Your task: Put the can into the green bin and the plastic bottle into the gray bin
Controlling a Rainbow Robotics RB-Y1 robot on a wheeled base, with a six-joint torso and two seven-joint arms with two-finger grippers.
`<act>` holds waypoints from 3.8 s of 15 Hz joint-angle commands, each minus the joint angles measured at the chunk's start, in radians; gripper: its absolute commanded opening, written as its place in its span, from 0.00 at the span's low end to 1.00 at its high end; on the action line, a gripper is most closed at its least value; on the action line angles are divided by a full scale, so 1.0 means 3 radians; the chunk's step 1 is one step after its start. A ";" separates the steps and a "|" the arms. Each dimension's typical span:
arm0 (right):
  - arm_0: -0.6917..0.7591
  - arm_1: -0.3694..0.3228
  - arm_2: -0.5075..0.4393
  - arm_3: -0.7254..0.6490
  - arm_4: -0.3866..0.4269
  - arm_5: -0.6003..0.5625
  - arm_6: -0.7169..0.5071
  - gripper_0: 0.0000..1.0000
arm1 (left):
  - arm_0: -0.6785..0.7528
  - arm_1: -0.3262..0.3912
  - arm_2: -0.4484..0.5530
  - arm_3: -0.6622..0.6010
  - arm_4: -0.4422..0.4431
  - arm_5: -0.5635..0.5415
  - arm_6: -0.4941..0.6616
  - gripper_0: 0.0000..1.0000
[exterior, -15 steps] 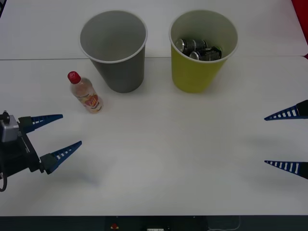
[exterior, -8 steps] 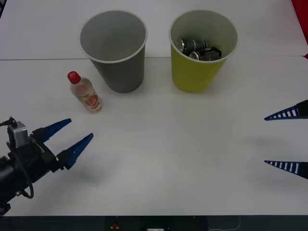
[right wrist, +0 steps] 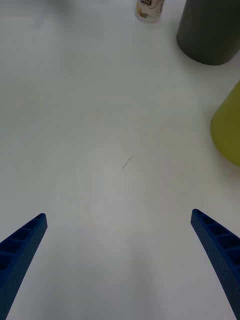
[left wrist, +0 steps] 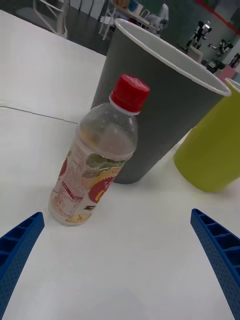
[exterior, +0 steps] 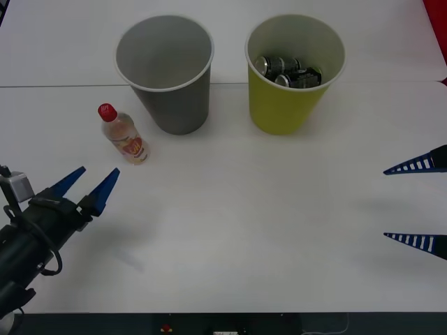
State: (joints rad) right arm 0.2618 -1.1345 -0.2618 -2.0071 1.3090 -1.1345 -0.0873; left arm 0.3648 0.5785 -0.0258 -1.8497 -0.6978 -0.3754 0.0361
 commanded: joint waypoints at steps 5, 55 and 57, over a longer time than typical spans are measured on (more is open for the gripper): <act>0.0000 0.0000 0.0000 0.0000 0.0000 0.0000 0.0000 1.00 | -0.0168 -0.0001 -0.0267 0.0030 0.0005 0.0520 -0.0151 1.00; 0.0000 0.0000 0.0000 0.0000 0.0000 0.0000 0.0000 1.00 | -0.1068 0.0219 -0.0205 0.0935 -0.0660 -0.0615 0.0074 0.00; 0.0000 0.0000 0.0000 0.0000 0.0000 0.0000 0.0000 1.00 | -0.1001 0.0281 0.0040 0.0792 -0.1023 -0.0947 0.0601 0.00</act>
State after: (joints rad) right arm 0.2618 -1.1345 -0.2618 -2.0071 1.3090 -1.1345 -0.0873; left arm 0.0560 0.6549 -0.0422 -1.5896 -0.9572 -0.6246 0.1505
